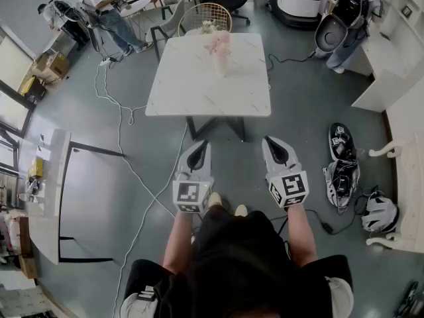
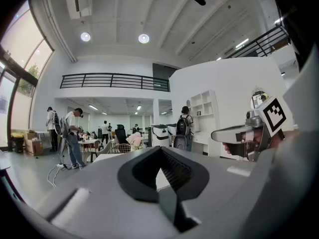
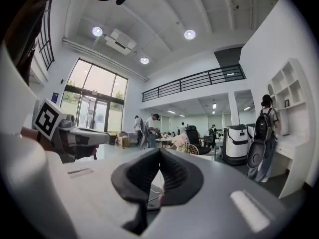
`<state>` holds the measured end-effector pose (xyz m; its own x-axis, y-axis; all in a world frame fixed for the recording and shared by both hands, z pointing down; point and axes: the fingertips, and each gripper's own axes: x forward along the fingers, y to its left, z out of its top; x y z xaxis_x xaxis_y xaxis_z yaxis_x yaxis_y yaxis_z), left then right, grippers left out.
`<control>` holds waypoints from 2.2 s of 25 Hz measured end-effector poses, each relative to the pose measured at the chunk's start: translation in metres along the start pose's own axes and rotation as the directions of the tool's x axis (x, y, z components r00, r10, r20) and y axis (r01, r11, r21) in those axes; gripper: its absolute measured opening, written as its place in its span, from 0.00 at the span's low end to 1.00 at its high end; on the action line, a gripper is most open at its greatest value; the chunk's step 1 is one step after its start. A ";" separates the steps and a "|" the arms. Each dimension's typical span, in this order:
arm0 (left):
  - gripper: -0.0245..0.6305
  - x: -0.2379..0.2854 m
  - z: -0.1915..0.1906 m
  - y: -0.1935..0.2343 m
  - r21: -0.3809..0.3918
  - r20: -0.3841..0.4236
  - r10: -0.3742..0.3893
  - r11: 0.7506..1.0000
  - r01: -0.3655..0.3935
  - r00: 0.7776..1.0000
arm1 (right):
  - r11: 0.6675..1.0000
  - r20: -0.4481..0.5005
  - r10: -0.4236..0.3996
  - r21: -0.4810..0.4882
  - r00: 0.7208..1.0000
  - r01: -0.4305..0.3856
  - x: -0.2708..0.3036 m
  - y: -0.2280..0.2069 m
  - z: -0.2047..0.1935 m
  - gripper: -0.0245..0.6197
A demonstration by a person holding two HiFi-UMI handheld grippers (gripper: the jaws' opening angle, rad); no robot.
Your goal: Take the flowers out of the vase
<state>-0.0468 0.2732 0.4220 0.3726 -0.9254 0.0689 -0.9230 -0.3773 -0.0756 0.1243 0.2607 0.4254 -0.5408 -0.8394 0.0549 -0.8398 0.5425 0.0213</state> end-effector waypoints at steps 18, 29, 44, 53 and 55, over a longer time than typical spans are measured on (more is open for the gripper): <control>0.05 0.021 -0.005 0.002 -0.013 -0.022 0.015 1.000 -0.015 1.000 | 0.999 -0.017 0.029 0.038 0.999 -0.029 0.019 -0.017 -0.010 0.04; 0.05 0.112 0.000 0.033 -0.024 -0.014 -0.012 1.000 0.012 1.000 | 0.999 -0.040 0.024 0.035 0.999 -0.022 0.094 -0.066 -0.008 0.04; 0.05 0.227 0.013 0.094 -0.029 -0.015 -0.059 0.998 0.058 0.998 | 0.999 -0.053 0.008 0.039 0.999 -0.006 0.205 -0.113 0.007 0.04; 0.05 0.268 0.005 0.129 -0.027 -0.018 -0.080 0.997 0.079 0.997 | 1.000 -0.057 -0.013 0.026 0.998 0.015 0.253 -0.124 0.006 0.04; 0.05 0.275 0.003 0.136 -0.028 -0.017 -0.084 0.996 0.083 0.996 | 0.999 -0.057 -0.021 0.024 0.998 0.023 0.261 -0.125 0.006 0.04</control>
<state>-0.0692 -0.0327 0.4276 0.4470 -0.8898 0.0919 -0.8911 -0.4519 -0.0417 0.0879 -0.0269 0.4312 -0.5190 -0.8475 0.1112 -0.8529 0.5221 -0.0015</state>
